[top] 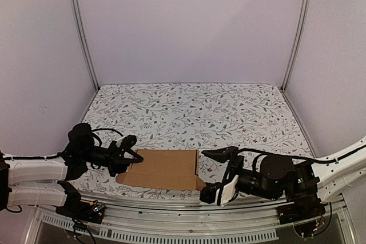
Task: Fold the paper box
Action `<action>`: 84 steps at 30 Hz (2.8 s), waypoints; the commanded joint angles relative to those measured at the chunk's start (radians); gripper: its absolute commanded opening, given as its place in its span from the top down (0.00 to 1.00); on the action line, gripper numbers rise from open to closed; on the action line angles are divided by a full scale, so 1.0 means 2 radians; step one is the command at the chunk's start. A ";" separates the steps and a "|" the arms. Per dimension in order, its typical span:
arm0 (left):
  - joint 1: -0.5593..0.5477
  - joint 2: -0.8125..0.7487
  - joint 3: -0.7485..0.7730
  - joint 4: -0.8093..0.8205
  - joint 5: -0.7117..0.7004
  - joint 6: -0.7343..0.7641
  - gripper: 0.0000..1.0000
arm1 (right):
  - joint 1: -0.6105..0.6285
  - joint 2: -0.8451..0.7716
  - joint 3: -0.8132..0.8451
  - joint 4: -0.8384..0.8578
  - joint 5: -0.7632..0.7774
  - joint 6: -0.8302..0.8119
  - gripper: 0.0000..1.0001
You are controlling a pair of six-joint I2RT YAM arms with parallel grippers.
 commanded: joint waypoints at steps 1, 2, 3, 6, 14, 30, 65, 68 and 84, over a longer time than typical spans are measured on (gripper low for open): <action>-0.006 -0.018 0.010 -0.015 0.029 0.014 0.97 | 0.001 0.016 -0.005 0.014 0.005 0.013 0.01; -0.006 -0.019 0.010 -0.017 0.030 0.016 0.97 | 0.002 0.020 -0.003 0.018 0.004 0.013 0.01; -0.006 -0.020 0.010 -0.018 0.031 0.016 0.97 | 0.002 0.026 -0.002 0.019 0.003 0.012 0.01; -0.006 -0.025 0.010 -0.030 0.033 0.022 0.97 | 0.002 0.043 0.004 0.024 0.005 0.005 0.01; -0.006 -0.037 0.014 -0.065 0.036 0.034 0.97 | 0.002 0.060 0.009 0.022 0.001 0.002 0.01; -0.006 -0.049 0.022 -0.110 0.034 0.059 0.97 | 0.026 0.040 0.006 -0.016 0.041 0.008 0.01; -0.006 -0.073 0.010 -0.142 -0.001 0.073 0.42 | 0.036 0.114 0.030 0.077 0.060 -0.018 0.74; -0.005 -0.084 0.030 -0.214 -0.030 0.130 0.17 | 0.036 0.111 0.025 0.078 0.068 -0.012 0.74; 0.034 -0.089 0.241 -0.575 -0.268 0.402 0.00 | 0.028 0.069 0.063 -0.133 0.091 0.196 0.75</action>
